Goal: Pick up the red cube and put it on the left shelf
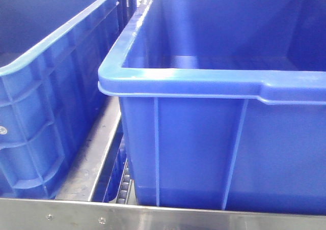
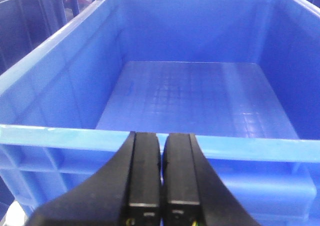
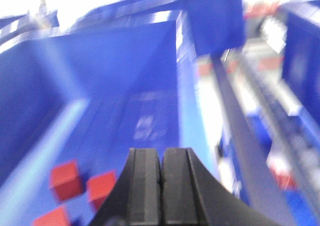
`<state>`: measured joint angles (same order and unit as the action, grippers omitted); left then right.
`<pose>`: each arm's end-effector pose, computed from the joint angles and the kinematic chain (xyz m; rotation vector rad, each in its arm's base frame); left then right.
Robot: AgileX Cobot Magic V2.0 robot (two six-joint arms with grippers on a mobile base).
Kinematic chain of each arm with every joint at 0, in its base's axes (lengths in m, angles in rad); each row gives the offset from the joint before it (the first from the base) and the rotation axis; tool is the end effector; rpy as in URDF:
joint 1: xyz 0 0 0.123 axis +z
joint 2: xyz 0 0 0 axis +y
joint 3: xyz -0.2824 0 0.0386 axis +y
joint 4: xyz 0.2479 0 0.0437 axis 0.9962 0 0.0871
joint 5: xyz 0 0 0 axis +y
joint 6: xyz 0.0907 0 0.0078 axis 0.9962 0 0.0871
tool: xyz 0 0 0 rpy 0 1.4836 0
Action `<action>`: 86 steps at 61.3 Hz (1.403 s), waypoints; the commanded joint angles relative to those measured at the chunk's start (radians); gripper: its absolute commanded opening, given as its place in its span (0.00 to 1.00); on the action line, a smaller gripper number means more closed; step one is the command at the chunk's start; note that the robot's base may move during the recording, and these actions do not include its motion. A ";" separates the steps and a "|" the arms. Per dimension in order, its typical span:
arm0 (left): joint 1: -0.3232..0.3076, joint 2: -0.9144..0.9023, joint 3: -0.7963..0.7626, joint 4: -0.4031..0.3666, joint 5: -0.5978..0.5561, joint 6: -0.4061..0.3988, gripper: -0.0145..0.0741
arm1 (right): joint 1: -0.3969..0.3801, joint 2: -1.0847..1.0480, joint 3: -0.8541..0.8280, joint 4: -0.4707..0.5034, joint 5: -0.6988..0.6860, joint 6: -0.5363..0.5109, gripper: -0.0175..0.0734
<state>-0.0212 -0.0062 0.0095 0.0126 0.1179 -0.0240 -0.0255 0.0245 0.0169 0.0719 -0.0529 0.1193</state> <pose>0.0564 -0.0011 0.1995 0.0066 1.6048 -0.0242 0.0587 -0.0018 0.2107 0.1623 1.4646 0.1317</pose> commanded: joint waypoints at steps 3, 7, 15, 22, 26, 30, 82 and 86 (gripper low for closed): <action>-0.001 -0.017 0.023 -0.005 -0.079 -0.001 0.28 | -0.007 -0.058 -0.004 -0.024 -0.064 -0.040 0.26; -0.001 -0.017 0.023 -0.005 -0.079 -0.001 0.28 | -0.007 -0.056 -0.004 -0.025 -0.063 -0.062 0.26; -0.001 -0.017 0.023 -0.005 -0.079 -0.001 0.28 | -0.009 -0.058 -0.004 -0.025 -0.057 -0.099 0.26; -0.001 -0.017 0.023 -0.005 -0.079 -0.001 0.28 | -0.023 -0.058 -0.004 -0.025 -0.050 -0.099 0.26; -0.001 -0.017 0.023 -0.005 -0.079 -0.001 0.28 | -0.035 -0.058 -0.004 -0.025 -0.048 -0.099 0.26; -0.001 -0.017 0.023 -0.005 -0.079 -0.001 0.28 | -0.039 -0.058 -0.004 -0.025 -0.046 -0.099 0.26; -0.001 -0.017 0.023 -0.005 -0.079 -0.001 0.28 | -0.039 -0.058 -0.004 -0.025 -0.043 -0.099 0.26; -0.001 -0.017 0.023 -0.005 -0.079 -0.001 0.28 | -0.039 -0.058 -0.004 -0.025 -0.043 -0.099 0.26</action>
<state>-0.0212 -0.0062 0.0095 0.0126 0.1197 -0.0240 -0.0599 -0.0096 0.0279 0.0545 -0.0183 0.0269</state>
